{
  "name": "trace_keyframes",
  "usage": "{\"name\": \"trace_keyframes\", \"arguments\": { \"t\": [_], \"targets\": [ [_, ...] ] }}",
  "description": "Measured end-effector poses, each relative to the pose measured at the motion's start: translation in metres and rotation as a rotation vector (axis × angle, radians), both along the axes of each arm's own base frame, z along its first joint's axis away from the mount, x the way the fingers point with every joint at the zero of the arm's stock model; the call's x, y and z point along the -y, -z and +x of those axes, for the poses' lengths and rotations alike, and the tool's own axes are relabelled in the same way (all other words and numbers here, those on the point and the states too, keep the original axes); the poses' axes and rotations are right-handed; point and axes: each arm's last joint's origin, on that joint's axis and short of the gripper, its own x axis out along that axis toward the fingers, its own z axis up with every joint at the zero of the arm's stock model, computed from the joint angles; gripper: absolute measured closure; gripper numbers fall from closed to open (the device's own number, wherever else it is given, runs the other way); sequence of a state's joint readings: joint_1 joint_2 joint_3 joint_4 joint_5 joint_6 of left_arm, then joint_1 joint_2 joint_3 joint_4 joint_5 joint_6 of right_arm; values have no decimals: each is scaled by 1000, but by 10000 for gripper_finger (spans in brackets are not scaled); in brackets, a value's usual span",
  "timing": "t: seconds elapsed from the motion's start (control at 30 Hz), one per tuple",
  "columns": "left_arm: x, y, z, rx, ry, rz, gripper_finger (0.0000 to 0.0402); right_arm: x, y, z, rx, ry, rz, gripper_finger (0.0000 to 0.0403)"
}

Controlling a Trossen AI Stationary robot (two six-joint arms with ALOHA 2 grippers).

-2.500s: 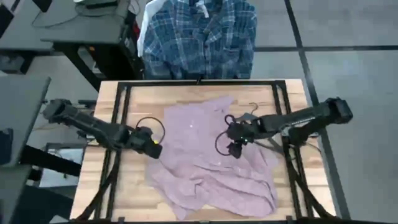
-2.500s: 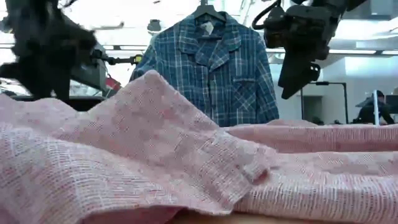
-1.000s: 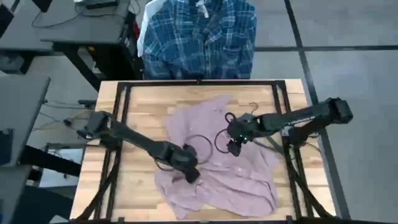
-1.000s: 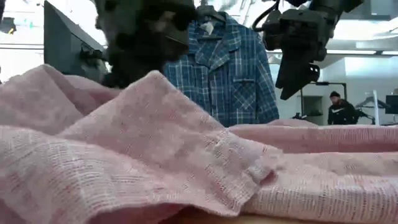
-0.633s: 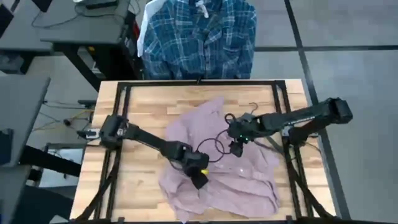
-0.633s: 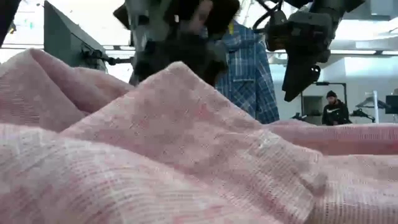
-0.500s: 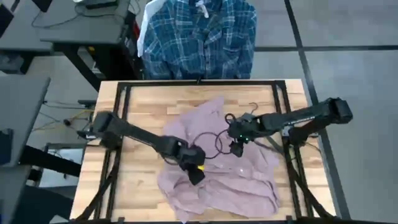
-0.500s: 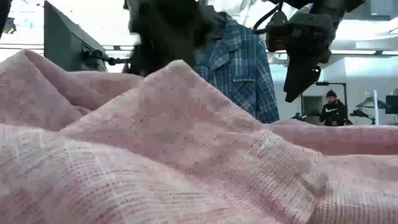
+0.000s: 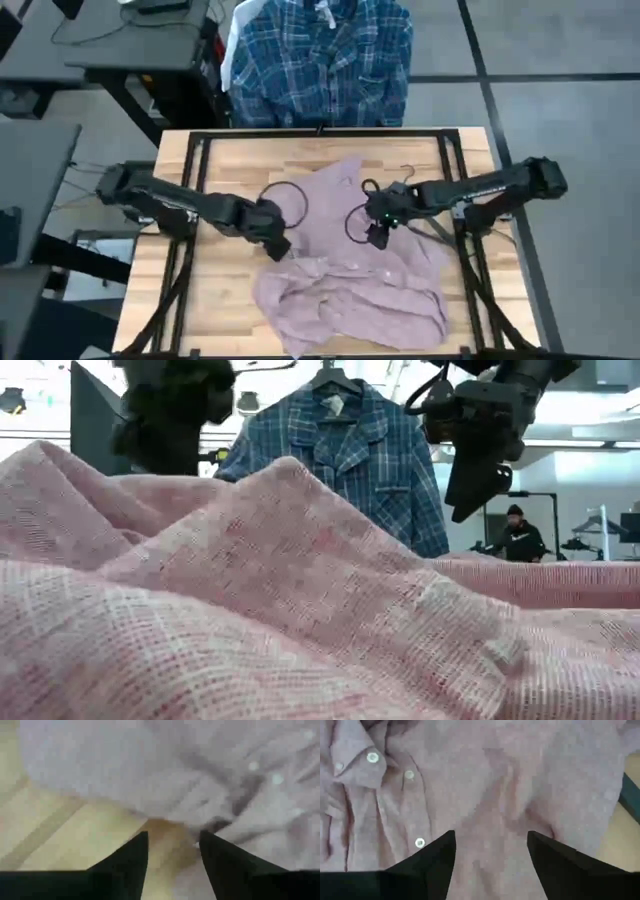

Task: Hang clothes
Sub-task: Hang the pink polo shirt on the hanger rack

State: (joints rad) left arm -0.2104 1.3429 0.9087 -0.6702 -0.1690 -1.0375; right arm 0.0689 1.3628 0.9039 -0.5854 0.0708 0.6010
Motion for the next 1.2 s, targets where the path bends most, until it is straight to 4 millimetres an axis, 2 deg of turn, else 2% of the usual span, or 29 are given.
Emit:
{"name": "trace_keyframes", "arguments": {
  "t": [0.1,0.27,0.37,0.53,0.67,0.8,1.03,1.2],
  "targets": [
    [-5,17,-5,118,46,15,218,0,0,0,4,11,6,168],
    [-3,49,-14,82,151,51,217,0,0,1,8,22,13,168],
    [4,53,-16,80,209,77,216,0,0,1,9,45,27,168],
    [14,48,-9,172,332,192,216,0,0,1,13,63,38,168],
    [15,60,-5,124,341,220,216,0,-1,1,17,74,42,168],
    [19,72,9,173,355,231,216,0,-1,2,22,96,51,168],
    [12,86,21,194,142,304,216,-1,-1,1,22,116,62,168],
    [3,82,29,278,50,312,220,0,-1,1,23,116,61,168]
  ]
}}
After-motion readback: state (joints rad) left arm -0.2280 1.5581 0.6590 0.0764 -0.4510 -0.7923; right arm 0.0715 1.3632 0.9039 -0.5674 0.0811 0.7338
